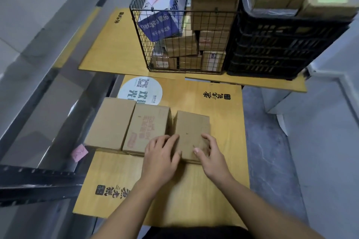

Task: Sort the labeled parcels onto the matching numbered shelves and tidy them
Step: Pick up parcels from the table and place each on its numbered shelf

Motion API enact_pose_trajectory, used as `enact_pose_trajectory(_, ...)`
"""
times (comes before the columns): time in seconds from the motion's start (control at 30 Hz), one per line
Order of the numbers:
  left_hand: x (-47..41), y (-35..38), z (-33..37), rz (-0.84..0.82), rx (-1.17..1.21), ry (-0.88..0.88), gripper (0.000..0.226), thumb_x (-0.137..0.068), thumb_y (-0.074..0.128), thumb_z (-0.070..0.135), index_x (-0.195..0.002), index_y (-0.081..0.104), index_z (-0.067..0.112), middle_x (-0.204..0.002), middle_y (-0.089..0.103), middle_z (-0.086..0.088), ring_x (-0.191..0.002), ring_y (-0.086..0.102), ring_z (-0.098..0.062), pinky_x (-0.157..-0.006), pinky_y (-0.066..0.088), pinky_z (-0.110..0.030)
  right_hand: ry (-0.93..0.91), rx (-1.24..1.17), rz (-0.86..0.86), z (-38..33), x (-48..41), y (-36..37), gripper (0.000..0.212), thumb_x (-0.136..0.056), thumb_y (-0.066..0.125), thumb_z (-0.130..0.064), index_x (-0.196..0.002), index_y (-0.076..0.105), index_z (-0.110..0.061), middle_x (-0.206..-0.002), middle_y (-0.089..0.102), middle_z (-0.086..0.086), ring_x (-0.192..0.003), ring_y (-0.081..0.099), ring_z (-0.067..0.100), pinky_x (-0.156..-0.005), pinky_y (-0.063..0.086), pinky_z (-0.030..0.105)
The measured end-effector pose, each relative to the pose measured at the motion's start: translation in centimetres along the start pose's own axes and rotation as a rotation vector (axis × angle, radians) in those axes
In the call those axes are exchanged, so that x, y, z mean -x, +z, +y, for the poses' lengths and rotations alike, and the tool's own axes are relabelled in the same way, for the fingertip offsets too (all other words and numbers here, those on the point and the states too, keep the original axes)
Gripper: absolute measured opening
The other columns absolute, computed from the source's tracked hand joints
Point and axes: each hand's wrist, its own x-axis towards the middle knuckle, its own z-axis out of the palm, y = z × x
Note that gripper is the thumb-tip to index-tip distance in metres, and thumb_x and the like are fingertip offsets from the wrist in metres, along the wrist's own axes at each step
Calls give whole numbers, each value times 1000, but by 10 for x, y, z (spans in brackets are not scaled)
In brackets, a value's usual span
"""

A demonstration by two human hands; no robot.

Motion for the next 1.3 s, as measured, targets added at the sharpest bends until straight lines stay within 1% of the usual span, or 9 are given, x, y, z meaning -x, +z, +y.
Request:
enact_pose_trajectory(0.07, 3, 1, 10, 21, 273, -13, 51, -90, 50, 43, -138, 51, 26, -128, 56, 5, -119, 47, -14, -104, 38, -34, -8, -79, -19, 2, 1, -11, 43, -98, 64, -28, -130, 43, -48, -133, 55, -13, -125, 55, 9, -101, 50, 29)
enact_pose_trajectory(0.23, 6, -5, 25, 168, 559, -132, 45, -90, 55, 33, -134, 55, 25, -126, 56, 11, -120, 45, 7, -99, 31, -7, 32, -220, -45, -5, 3, -39, 41, -99, 61, -30, -121, 48, -62, -138, 52, -11, -122, 58, 15, -92, 58, 48)
enact_pose_trajectory(0.43, 4, -3, 43, 101, 783, -247, 43, -84, 57, 49, -126, 48, 51, -129, 54, 12, -114, 55, 3, -100, 47, -25, 13, -381, -140, -20, 11, -67, 38, -100, 60, -24, -125, 50, -51, -139, 53, 0, -116, 64, 22, -69, 59, 30)
enact_pose_trajectory(0.57, 5, -3, 56, 145, 923, -240, 49, -78, 62, 53, -126, 52, 57, -134, 52, 16, -116, 57, -8, -99, 50, -39, -13, -436, -187, -26, 16, -76, 41, -100, 60, -24, -123, 52, -57, -142, 51, 0, -123, 60, 24, -87, 60, 48)
enact_pose_trajectory(0.63, 8, -7, 63, 170, 915, -229, 52, -75, 64, 54, -126, 51, 56, -133, 50, 20, -115, 56, -5, -94, 51, -29, -64, -332, -180, -28, 18, -79, 41, -102, 57, -31, -126, 49, -63, -145, 48, -7, -129, 54, 19, -101, 52, 53)
enact_pose_trajectory(0.77, 15, -13, 80, 184, 802, -191, 63, -70, 66, 57, -130, 48, 48, -135, 42, 26, -117, 46, 12, -84, 40, -6, -177, -56, -123, -34, 22, -83, 51, -98, 52, -54, -147, 37, -49, -150, 37, -17, -137, 37, 3, -113, 37, 33)
enact_pose_trajectory(0.97, 27, -8, 89, 204, 814, -199, 58, -75, 71, 44, -131, 54, 42, -136, 45, 21, -125, 44, 6, -92, 44, -13, -144, 14, -174, -38, 30, -83, 83, -79, 63, -74, -149, 36, -41, -145, 39, -17, -131, 42, 3, -109, 39, 31)
enact_pose_trajectory(1.07, 35, -8, 92, 224, 893, -180, 50, -78, 72, 37, -127, 61, 37, -132, 49, 18, -124, 51, -5, -91, 54, -32, -119, -166, -226, -33, 33, -79, 44, -84, 72, -55, -121, 49, -58, -128, 62, -20, -118, 60, 3, -103, 51, 38)
enact_pose_trajectory(1.3, 44, -7, 89, 380, 850, -297, 45, -91, 63, 9, -122, 55, 40, -123, 57, 6, -113, 58, -4, -87, 48, -13, 9, -497, -284, -18, 37, -87, 35, -100, 61, -19, -125, 52, -42, -130, 66, 4, -116, 65, 22, -95, 56, 50)
